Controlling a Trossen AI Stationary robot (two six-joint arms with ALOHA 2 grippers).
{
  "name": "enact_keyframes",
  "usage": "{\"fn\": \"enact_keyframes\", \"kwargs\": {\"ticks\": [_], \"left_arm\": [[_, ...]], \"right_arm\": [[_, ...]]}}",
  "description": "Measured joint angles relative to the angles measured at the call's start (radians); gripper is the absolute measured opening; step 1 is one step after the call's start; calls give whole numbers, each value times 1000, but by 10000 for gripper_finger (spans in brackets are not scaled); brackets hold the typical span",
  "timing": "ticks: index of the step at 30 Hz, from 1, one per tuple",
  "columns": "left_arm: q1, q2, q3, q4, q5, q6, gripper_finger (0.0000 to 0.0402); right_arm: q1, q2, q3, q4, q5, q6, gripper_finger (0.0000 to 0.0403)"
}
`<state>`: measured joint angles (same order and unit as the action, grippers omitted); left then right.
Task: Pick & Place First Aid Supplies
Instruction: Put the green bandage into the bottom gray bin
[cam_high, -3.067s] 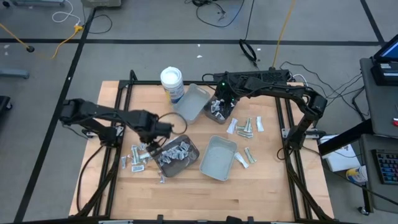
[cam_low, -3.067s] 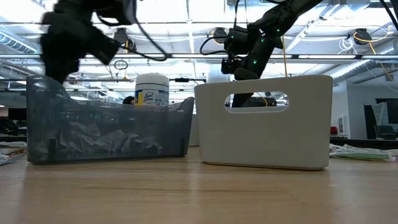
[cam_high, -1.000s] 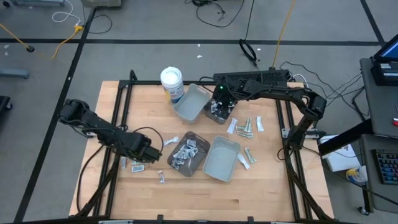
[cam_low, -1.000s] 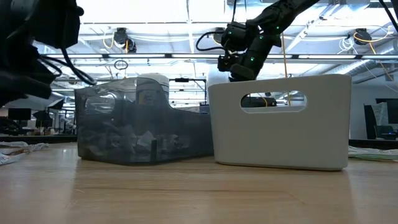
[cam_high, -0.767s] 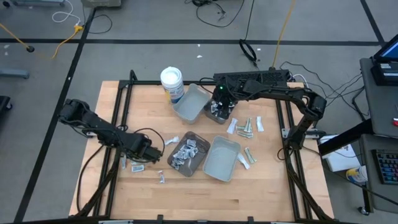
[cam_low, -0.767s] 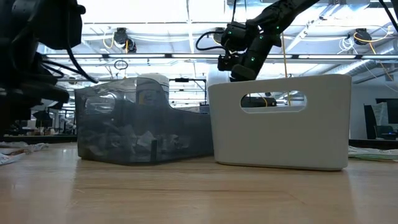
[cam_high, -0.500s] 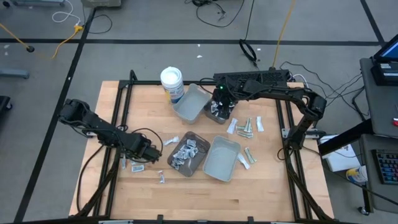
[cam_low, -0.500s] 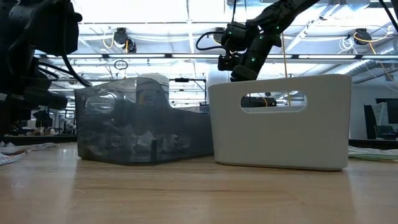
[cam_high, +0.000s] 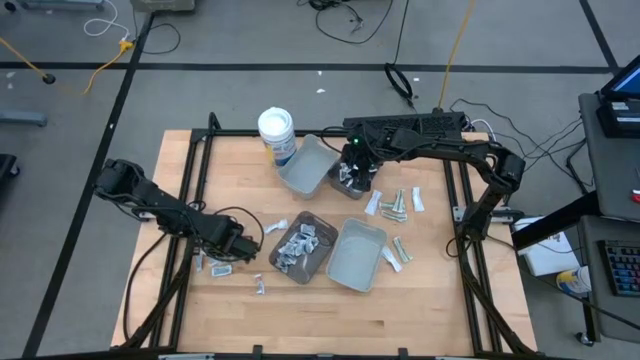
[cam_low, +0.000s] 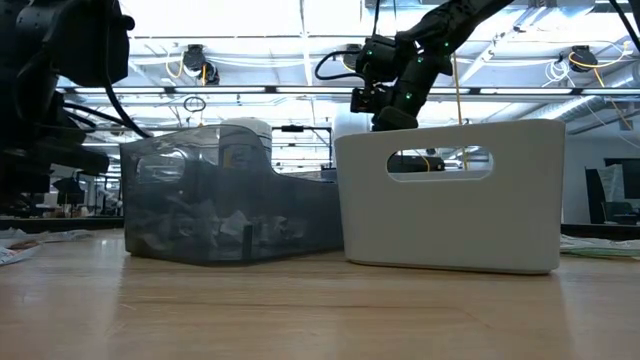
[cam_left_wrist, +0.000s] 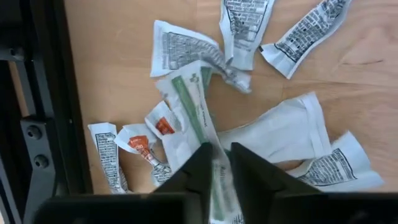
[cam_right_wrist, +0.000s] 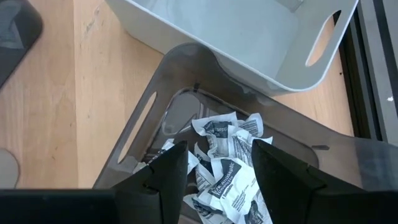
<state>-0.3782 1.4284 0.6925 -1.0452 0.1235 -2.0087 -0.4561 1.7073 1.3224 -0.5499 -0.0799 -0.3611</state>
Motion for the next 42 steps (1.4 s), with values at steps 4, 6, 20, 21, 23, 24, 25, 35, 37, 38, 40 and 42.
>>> {"fn": "enact_keyframes", "kwargs": {"ticks": [4,6,20,21,23,24,25,35,37,38,40,42], "left_arm": [[0,-3,2,2,1,19,9],[0,-3,7,0,0,23,8],[-3,-151,86,6,-322,456,3],[-3,-168,86,16,-338,532,3],[-2,-204,86,32,-368,685,2],[-2,-223,86,40,-382,762,2],[-2,-242,86,53,-392,844,3],[68,-403,87,158,-405,1407,1],[110,-415,87,202,-367,1497,1],[135,-416,87,236,-344,1541,1],[184,-415,87,305,-300,1621,1],[231,-409,87,391,-263,1688,1]], "right_arm": [[0,0,0,0,0,0,171],[0,0,0,0,0,0,171],[1,0,0,9,-4,115,171],[3,0,0,9,-5,135,171],[6,0,0,10,-34,166,171],[9,0,0,13,-56,173,171],[13,0,0,15,-80,185,171],[84,0,0,115,-208,271,171],[108,0,0,161,-211,302,171],[122,0,0,188,-212,312,171],[153,-13,-1,230,-210,324,171],[186,-26,-1,285,-208,338,171]]}}
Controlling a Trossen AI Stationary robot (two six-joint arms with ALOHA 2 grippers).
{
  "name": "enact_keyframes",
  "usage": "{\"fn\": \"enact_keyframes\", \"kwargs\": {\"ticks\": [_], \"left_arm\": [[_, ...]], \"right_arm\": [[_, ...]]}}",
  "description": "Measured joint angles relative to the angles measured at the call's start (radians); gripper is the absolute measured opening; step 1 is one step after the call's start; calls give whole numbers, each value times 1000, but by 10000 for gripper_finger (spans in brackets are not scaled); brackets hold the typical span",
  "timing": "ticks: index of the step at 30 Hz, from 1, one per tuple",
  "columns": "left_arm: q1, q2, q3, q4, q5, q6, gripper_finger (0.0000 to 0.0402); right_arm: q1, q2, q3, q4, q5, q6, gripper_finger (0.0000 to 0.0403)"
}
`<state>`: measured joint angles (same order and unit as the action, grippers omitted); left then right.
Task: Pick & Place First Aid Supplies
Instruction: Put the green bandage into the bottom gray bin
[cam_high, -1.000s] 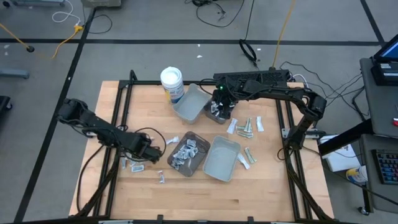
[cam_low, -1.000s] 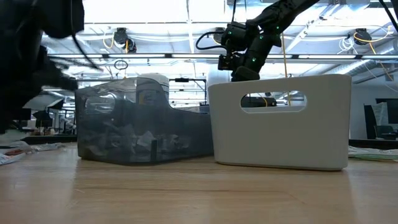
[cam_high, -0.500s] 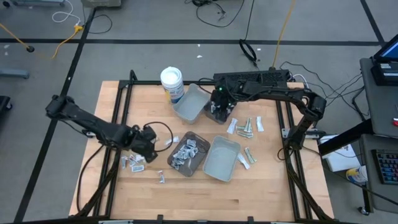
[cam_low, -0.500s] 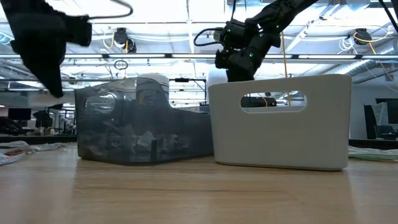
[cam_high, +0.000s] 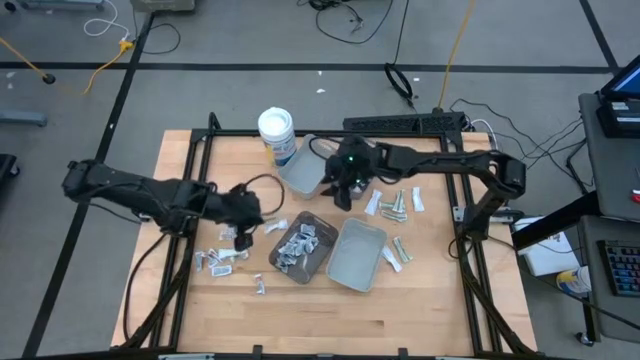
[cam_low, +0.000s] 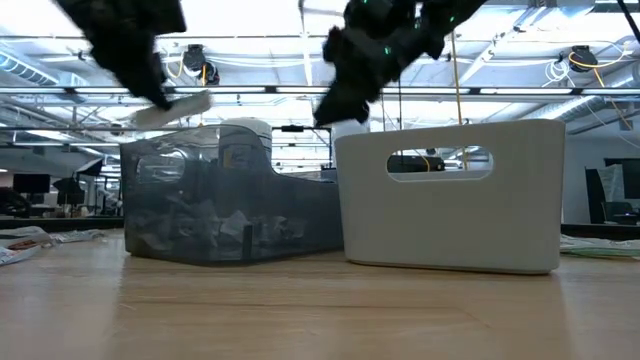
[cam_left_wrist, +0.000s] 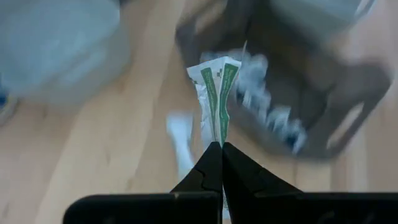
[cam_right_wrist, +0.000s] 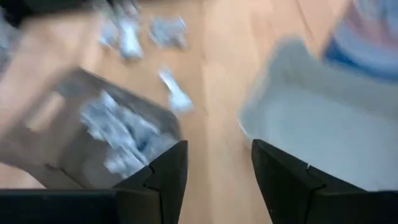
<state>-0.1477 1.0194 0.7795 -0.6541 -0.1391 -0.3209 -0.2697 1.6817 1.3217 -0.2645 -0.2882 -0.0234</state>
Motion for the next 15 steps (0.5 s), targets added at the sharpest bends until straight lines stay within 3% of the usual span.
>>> {"fn": "enact_keyframes", "kwargs": {"ticks": [7,15], "left_arm": [[118,24,1,288,102,160,0],[170,181,159,282,186,260,0]], "right_arm": [[98,-52,0,86,0,13,171],[168,-72,0,238,5,13,172]]}}
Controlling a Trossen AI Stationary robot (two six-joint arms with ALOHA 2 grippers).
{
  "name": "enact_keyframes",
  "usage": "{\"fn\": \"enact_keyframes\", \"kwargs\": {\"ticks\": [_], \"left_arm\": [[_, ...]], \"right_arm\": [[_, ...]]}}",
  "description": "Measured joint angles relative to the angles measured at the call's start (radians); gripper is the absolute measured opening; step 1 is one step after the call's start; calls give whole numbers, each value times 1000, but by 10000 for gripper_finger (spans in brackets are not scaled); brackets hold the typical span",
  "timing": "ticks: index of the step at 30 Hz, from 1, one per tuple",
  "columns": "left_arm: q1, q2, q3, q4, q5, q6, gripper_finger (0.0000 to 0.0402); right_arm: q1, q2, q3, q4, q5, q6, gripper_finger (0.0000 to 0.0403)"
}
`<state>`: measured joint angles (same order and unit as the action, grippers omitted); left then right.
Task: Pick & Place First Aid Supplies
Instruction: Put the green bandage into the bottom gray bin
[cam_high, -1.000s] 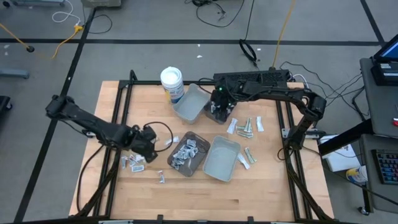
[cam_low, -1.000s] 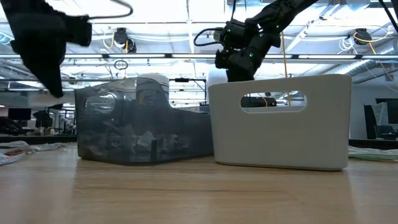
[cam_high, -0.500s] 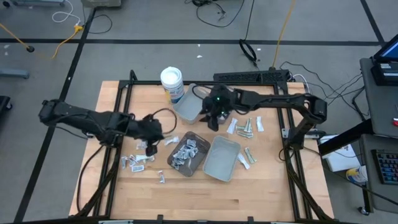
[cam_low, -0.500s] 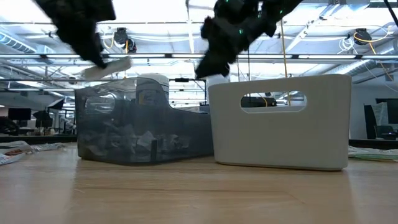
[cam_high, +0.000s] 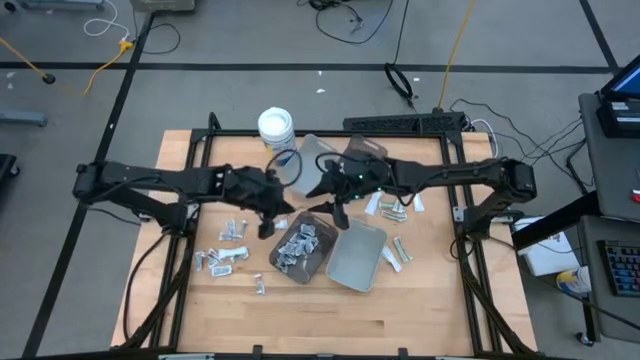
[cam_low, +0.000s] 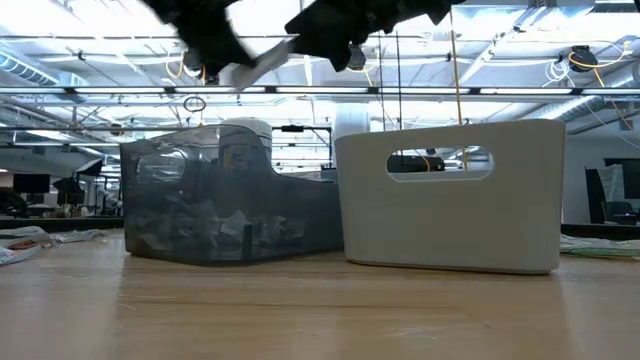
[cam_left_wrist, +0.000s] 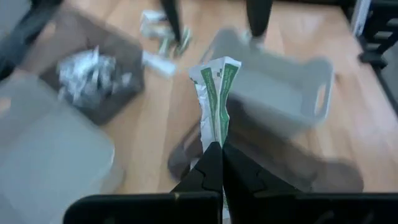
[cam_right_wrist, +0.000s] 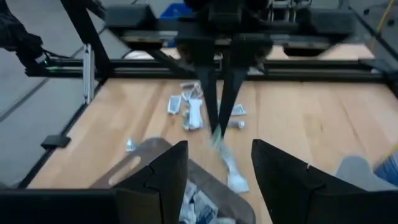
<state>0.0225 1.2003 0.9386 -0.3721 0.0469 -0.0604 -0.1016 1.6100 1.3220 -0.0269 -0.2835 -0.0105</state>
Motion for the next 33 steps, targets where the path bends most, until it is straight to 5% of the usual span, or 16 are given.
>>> {"fn": "enact_keyframes", "kwargs": {"ticks": [6,15,19,24,33], "left_arm": [[17,112,132,-46,26,13,0],[19,107,155,-71,31,-21,0],[18,108,155,-72,31,-28,0],[15,109,155,-69,17,-50,0],[25,109,154,-78,29,-218,57]], "right_arm": [[26,0,0,-14,101,-23,171],[26,0,0,-60,64,-34,167],[26,0,0,-53,71,-19,122],[26,0,0,-53,52,-5,19],[26,-42,0,-187,-10,58,1]]}}
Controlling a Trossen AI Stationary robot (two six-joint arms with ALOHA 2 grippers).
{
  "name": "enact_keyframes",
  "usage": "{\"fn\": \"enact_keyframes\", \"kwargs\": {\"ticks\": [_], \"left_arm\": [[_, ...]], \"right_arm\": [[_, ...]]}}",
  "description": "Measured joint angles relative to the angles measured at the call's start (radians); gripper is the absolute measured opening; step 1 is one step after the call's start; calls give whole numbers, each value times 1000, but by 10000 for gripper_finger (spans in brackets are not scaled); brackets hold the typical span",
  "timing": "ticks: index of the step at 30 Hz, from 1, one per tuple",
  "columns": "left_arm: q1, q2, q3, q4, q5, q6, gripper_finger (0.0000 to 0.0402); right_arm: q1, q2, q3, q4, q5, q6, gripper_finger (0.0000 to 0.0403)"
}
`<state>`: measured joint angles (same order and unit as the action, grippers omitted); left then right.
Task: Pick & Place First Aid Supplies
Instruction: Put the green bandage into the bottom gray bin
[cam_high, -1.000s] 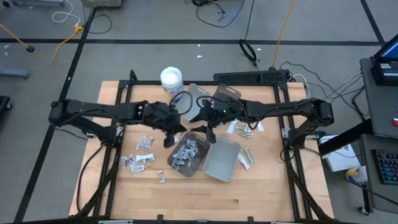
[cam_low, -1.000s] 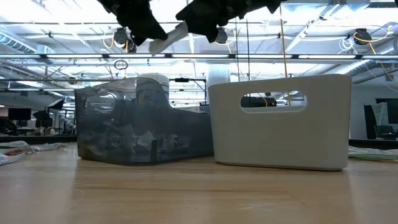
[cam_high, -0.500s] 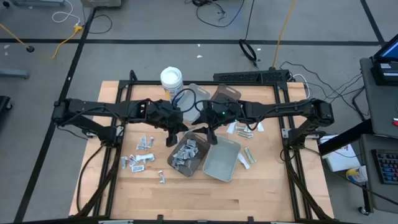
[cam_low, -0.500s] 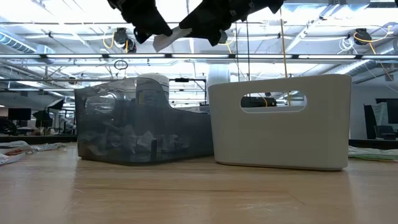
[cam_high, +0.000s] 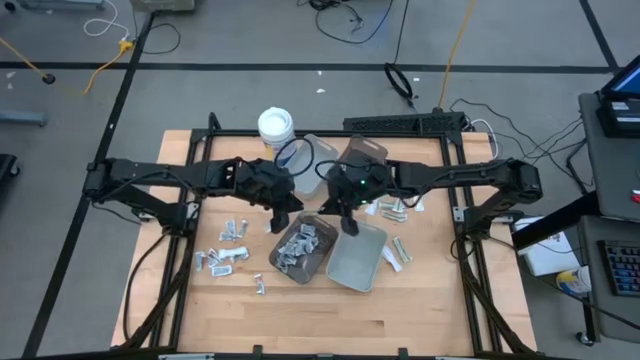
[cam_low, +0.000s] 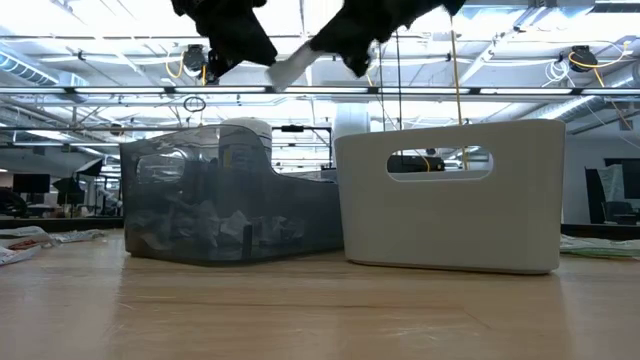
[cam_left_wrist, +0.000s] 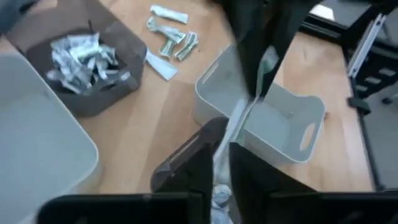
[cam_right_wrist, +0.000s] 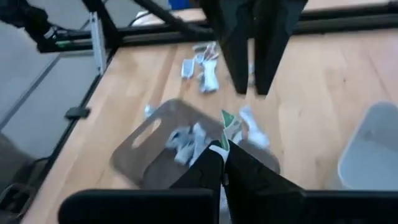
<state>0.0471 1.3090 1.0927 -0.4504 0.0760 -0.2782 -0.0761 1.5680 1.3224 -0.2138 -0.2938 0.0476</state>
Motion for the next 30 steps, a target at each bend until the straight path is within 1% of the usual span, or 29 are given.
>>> {"fn": "enact_keyframes", "kwargs": {"ticks": [3,5,8,11,12,18,21,25,30], "left_arm": [[2,0,0,-23,6,-42,94],[3,0,0,-44,14,-42,113],[10,0,-1,-73,11,-49,134],[24,0,-1,-108,10,-98,146],[30,0,-1,-118,10,-112,149],[56,0,-1,-188,11,-129,154],[58,0,-1,-222,11,-122,154],[58,0,-1,-222,12,-103,154],[58,0,-1,-222,12,-146,154]], "right_arm": [[0,-16,42,-150,7,-15,1],[5,-26,62,-307,26,-34,1],[14,-28,103,-395,32,-68,1],[35,-29,125,-503,36,-96,1],[45,-26,131,-523,52,-107,1],[121,-28,139,-683,195,-139,0],[162,-27,129,-701,267,-132,0],[196,-27,86,-699,299,-58,0],[248,-27,-5,-634,319,-9,0]]}}
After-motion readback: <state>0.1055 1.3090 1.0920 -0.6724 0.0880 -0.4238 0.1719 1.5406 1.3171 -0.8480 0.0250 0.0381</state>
